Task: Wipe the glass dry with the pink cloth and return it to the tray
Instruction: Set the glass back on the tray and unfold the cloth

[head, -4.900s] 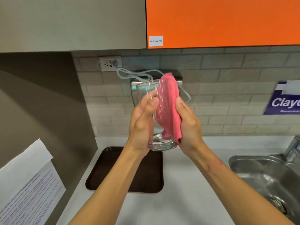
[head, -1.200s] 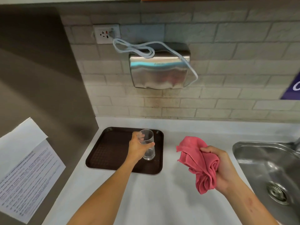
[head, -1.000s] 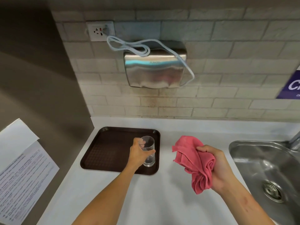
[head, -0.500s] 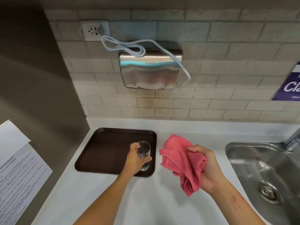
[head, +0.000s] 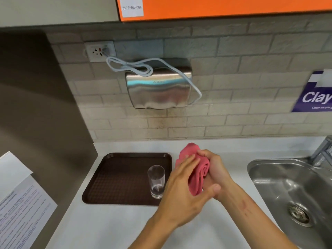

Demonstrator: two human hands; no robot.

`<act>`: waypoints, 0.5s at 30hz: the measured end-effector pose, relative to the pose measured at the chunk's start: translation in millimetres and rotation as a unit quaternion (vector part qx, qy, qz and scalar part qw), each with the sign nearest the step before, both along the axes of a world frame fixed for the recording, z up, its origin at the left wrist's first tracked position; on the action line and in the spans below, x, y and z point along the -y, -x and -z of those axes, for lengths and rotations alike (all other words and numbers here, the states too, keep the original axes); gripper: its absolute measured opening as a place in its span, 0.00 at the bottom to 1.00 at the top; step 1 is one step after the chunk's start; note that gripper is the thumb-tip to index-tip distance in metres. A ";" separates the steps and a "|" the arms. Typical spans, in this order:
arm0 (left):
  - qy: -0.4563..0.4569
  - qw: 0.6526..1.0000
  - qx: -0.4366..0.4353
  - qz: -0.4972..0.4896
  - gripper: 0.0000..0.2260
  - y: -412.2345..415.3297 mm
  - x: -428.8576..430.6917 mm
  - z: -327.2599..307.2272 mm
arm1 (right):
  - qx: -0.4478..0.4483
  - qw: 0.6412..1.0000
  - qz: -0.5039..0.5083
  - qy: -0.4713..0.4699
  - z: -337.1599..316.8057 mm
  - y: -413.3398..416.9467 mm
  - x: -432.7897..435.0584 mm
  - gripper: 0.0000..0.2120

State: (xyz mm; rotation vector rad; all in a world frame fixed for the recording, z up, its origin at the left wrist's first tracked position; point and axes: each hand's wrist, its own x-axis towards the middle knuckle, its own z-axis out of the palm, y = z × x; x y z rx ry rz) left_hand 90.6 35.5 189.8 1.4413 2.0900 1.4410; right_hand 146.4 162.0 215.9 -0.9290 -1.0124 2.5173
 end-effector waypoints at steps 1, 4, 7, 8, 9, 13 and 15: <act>0.016 1.000 -0.003 0.005 0.39 -2.4 -3.8 1.2 | 0.004 1.000 0.014 0.005 -1.2 3.1 -0.4 0.30; -0.017 1.000 0.022 -0.011 0.32 -2.2 -13.2 -4.5 | -0.009 0.999 0.038 0.002 -7.6 8.0 -0.1 0.44; -0.099 0.992 0.009 -0.075 0.16 4.6 -19.6 -11.3 | -0.041 0.998 0.035 -0.040 -13.5 11.3 2.5 0.44; -0.116 0.989 0.005 -0.092 0.14 8.3 -21.8 -12.1 | -0.051 0.997 0.031 -0.057 -15.0 12.5 4.3 0.42; -0.125 0.987 0.010 -0.102 0.14 11.8 -24.5 -13.3 | -0.056 0.995 0.031 -0.074 -14.0 13.5 4.3 0.40; -0.120 0.969 0.173 -0.129 0.13 29.8 -33.7 -21.0 | -0.013 0.987 0.024 -0.159 -12.1 9.1 1.1 0.33; -0.127 0.920 0.347 -0.132 0.13 43.3 -35.9 -31.2 | 0.052 0.971 0.049 -0.228 -10.1 4.7 -1.3 0.23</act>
